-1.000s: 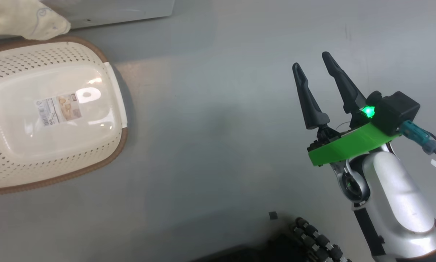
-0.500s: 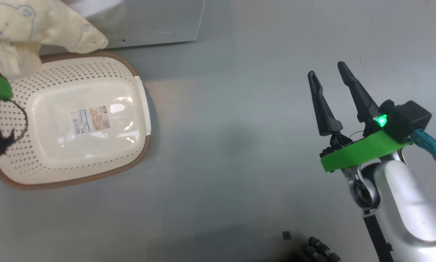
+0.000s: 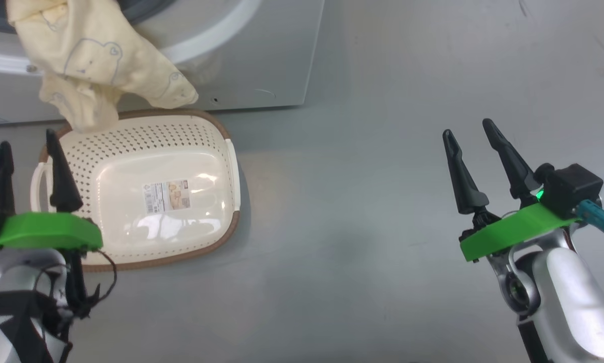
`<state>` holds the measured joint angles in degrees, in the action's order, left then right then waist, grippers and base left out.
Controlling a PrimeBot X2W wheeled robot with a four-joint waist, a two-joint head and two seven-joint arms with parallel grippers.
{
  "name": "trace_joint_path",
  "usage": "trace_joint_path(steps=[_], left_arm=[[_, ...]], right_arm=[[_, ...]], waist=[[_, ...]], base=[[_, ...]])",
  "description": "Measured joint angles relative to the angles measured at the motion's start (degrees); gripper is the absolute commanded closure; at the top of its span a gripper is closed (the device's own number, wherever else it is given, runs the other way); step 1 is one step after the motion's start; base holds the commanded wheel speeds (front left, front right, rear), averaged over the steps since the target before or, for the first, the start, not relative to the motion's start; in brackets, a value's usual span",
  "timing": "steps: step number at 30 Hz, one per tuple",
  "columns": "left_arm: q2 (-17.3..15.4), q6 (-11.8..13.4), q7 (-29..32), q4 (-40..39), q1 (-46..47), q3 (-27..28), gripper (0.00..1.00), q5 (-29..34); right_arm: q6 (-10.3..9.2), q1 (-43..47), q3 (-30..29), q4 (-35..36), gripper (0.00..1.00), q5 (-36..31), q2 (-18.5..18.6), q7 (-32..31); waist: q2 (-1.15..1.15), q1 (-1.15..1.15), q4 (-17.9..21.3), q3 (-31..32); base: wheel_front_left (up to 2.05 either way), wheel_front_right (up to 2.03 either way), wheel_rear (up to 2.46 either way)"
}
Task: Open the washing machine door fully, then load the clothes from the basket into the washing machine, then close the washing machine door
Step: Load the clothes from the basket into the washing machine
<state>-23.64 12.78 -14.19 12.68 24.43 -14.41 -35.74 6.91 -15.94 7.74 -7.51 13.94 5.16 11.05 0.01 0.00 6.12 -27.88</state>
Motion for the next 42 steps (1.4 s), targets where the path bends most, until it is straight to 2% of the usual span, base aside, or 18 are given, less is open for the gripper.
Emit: trace_joint_path(steps=[13, 26, 42], left_arm=[[3.0, 1.0, -0.2, -3.4, -10.2, -2.7, 0.0, 4.6], [4.4, 1.0, -0.2, -3.9, -15.6, -5.3, 0.0, 5.5], [4.4, 1.0, 0.1, -3.4, -15.7, -6.2, 0.0, 5.5]], right_arm=[[0.0, 3.9, -0.1, -0.6, 0.0, -0.4, 0.7, -2.1], [0.0, 7.8, -0.4, -1.2, 0.0, -0.4, 0.8, -3.6], [0.0, 8.5, -0.4, -0.5, 0.0, -0.4, 0.8, -4.0]], waist=[[0.0, 0.0, -3.0, 8.9], [0.0, 0.0, -4.5, 15.4], [0.0, 0.0, -4.9, 16.0]], base=[[0.0, 0.0, 0.0], [0.0, 0.0, 0.0], [0.0, 0.0, 0.0]])
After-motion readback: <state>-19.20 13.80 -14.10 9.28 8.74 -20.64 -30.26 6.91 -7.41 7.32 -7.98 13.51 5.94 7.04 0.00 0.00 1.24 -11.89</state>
